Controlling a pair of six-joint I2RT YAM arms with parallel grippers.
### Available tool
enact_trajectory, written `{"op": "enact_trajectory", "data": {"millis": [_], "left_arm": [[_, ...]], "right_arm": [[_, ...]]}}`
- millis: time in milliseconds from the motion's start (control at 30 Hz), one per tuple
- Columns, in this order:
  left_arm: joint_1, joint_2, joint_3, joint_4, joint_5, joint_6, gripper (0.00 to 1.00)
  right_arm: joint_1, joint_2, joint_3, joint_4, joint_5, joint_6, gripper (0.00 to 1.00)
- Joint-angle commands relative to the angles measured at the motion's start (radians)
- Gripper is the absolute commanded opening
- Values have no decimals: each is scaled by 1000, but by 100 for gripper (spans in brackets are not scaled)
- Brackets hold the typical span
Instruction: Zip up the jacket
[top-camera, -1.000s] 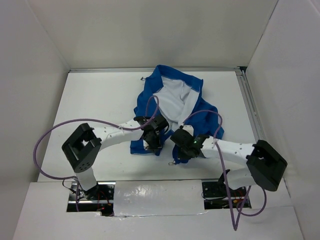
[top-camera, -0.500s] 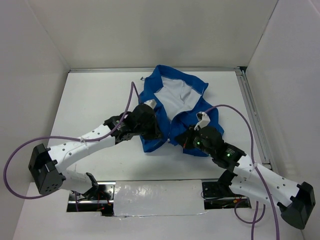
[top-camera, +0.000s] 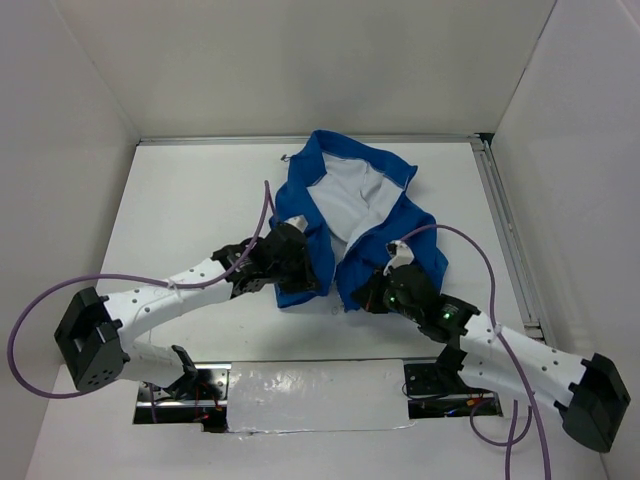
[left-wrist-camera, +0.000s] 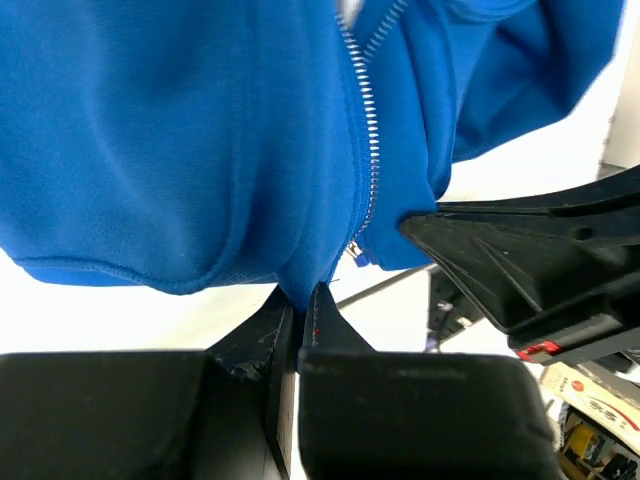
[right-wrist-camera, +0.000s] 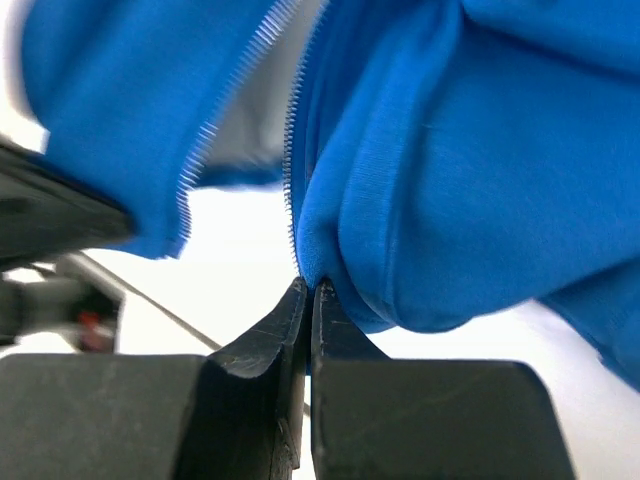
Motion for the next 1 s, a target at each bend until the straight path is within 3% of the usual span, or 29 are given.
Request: {"op": "enact_trajectory", "data": {"millis": [0, 100, 200, 300, 333, 400, 500, 767, 967], "left_arm": [[-5, 34, -58, 30, -10, -34, 0], [-8, 78, -107, 43, 6, -46, 0], [-13, 120, -139, 47, 9, -61, 0], [-26, 149, -150, 40, 9, -83, 0], [-29, 152, -150, 40, 7, -92, 0], [-39, 161, -151, 34, -2, -98, 0], [-43, 163, -157, 35, -3, -104, 0], [-52, 151, -168, 44, -6, -101, 0], [-60, 140, -171, 24, -13, -123, 0]], "right_arm": [[43, 57, 17, -105, 72, -22, 0], [83, 113, 20, -158, 92, -16, 2], [114, 162, 33, -177, 84, -16, 14], [143, 197, 54, -185, 78, -17, 36], [148, 212, 62, -189, 82, -19, 51], [181, 234, 94, -214, 120, -16, 58], [233, 260, 137, -266, 211, 18, 64], [318, 335, 269, -389, 360, 168, 68], [342, 413, 284, -375, 335, 170, 66]]}}
